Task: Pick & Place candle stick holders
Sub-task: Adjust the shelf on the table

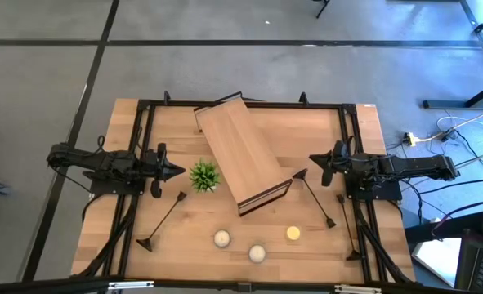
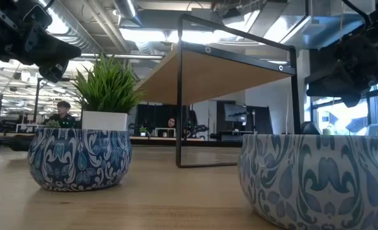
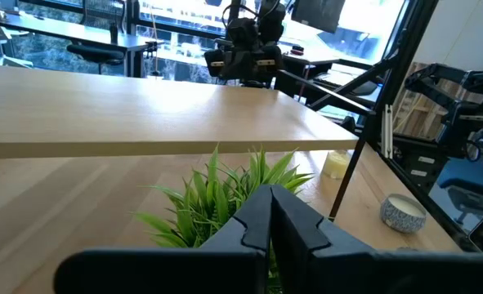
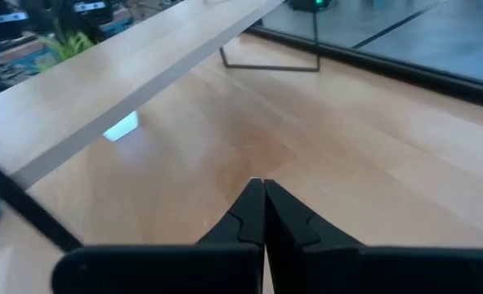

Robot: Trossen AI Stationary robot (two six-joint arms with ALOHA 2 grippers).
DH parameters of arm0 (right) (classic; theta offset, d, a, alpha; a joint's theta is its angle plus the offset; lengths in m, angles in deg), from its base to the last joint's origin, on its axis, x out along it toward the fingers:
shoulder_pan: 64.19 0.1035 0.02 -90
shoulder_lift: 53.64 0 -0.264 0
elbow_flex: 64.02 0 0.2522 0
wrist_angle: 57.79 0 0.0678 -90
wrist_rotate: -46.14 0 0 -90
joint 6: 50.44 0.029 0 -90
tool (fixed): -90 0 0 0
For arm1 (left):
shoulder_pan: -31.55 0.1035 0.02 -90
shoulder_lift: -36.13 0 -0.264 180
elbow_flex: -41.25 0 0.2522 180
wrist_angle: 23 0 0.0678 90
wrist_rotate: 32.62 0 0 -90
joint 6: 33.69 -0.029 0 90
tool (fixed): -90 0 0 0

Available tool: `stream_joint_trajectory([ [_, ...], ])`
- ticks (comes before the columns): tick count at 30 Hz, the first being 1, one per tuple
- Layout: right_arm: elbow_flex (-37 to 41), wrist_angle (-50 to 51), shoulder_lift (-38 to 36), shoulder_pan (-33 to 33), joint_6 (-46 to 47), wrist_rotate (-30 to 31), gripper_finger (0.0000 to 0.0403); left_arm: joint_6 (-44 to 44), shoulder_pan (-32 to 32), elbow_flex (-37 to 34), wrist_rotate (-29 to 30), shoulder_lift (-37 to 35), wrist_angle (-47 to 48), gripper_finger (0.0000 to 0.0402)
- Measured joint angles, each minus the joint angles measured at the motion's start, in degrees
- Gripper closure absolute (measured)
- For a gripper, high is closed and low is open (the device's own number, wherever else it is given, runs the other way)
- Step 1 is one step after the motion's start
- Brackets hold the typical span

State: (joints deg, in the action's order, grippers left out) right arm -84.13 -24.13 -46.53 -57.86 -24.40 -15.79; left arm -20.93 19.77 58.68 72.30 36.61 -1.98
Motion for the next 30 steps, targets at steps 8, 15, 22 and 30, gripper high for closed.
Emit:
stream_joint_trajectory([
  [8,0.0,-0.5,0.0,0.0,0.1,0.3,0.0403,0.0,0.0,0.0,0.0,0.0,0.0,0.04],
  [15,0.0,-6.9,0.0,0.0,13.8,0.2,0.0403,0.0,0.0,0.0,0.0,0.0,0.0,0.04],
  [22,0.0,-17.6,0.0,0.0,38.0,0.2,0.0403,0.0,0.0,0.0,0.0,0.0,0.0,0.04],
  [30,0.0,-22.2,0.0,0.0,40.0,5.2,0.0403,0.0,0.0,0.0,0.0,0.0,0.0,0.04],
])
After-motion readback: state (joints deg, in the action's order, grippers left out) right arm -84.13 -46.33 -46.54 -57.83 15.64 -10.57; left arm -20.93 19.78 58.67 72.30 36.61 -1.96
